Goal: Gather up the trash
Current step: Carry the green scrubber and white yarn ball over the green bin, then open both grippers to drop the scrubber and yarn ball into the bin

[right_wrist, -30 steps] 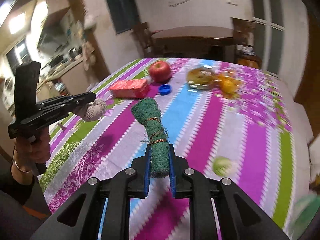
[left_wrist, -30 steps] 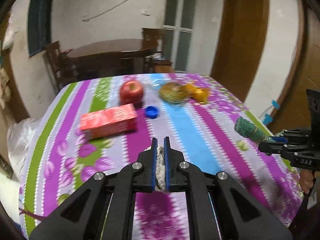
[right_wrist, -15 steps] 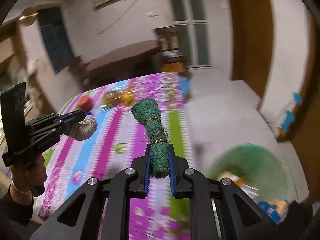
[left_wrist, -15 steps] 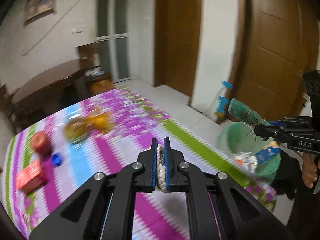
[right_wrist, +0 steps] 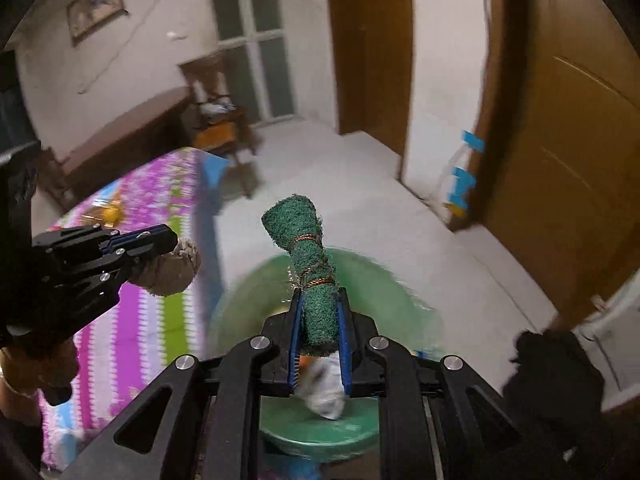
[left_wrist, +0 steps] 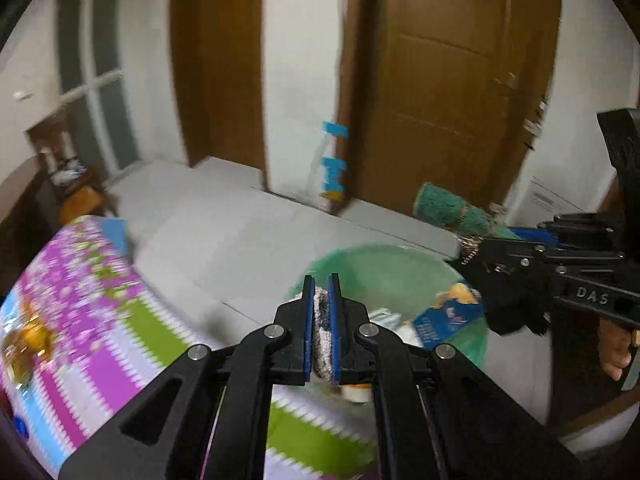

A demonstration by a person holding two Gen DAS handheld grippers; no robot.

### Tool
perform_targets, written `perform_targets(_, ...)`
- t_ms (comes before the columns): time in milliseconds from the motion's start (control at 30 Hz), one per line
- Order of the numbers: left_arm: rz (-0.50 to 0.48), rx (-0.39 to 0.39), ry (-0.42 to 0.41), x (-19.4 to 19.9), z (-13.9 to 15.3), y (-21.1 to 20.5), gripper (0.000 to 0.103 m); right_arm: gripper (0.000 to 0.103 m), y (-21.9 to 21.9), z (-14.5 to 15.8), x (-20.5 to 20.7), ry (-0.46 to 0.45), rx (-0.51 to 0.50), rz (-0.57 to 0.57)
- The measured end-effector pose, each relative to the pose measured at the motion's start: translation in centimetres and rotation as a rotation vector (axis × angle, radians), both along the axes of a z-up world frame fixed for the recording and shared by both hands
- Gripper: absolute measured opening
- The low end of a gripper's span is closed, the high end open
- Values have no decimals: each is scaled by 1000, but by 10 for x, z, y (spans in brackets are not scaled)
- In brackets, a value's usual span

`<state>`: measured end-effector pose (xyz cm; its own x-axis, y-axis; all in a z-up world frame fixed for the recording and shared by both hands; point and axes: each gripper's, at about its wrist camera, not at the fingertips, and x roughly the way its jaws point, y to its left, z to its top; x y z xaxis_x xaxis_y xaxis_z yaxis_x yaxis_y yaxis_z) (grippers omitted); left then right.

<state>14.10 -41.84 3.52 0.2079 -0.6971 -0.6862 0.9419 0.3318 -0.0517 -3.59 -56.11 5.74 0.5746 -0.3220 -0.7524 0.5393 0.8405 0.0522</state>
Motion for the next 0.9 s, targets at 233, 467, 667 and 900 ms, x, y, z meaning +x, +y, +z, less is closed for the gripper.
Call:
perform_targets(233,-40,105,-1,-14,-32,-52,5,16,-30,-32,-7,119,38,-93)
perform_targets(467,-4,165,-35,-17,-52,-66,6,16,-32,-72,-2,176,97,-108)
perform_targets(667,-1,174,-47,-24,-57,-69,9,17,-22,-86,9,197,110,-111)
perform_targets(900,83,182,-59,-12,-60,-56,63,55,-21,-86,11,185,109,-146)
